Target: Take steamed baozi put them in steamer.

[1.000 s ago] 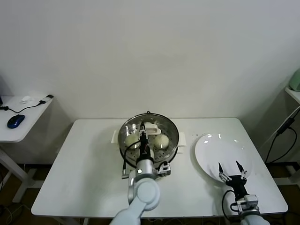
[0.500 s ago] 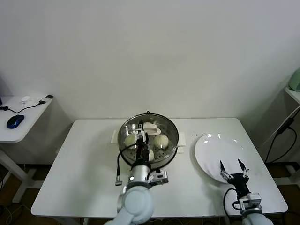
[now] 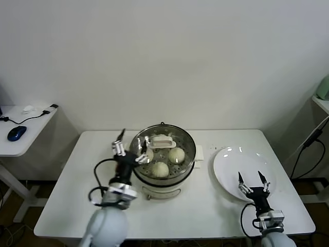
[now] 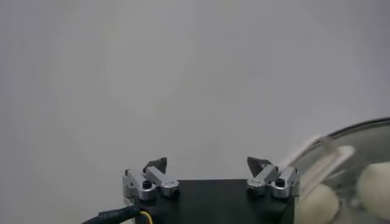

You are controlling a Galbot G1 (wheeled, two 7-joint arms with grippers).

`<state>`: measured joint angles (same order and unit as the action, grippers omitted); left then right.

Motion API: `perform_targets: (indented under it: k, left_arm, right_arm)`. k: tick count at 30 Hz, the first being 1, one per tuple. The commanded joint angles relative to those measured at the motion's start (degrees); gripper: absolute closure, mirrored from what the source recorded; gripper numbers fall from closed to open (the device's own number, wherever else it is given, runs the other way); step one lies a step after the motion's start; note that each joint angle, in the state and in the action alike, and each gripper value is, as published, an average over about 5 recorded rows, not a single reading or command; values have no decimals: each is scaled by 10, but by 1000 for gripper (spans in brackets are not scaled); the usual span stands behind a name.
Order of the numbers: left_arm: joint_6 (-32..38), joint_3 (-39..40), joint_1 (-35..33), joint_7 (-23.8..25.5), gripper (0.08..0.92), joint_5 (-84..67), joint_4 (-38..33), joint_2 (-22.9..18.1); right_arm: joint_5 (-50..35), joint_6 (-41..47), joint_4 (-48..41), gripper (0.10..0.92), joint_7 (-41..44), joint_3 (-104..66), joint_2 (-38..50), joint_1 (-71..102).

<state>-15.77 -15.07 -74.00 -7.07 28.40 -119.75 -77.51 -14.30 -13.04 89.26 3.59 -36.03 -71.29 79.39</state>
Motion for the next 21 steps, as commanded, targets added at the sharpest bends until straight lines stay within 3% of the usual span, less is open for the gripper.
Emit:
perform_targets:
  k: [1,11,21]
  left_arm:
    - [147,-194,-71,-51,177,-503,88,57]
    - [201,-167,-90,-35,177,-512,171,65]
    - [217,-150,-95,-24,177,-497,177,59]
  right_arm:
    - [4,-6,2,203,0,4,-8,-6]
    - [6,-9,-10,203,3,6,-10,-6]
    - [4,-9,-9,203,4,6,-9,-7]
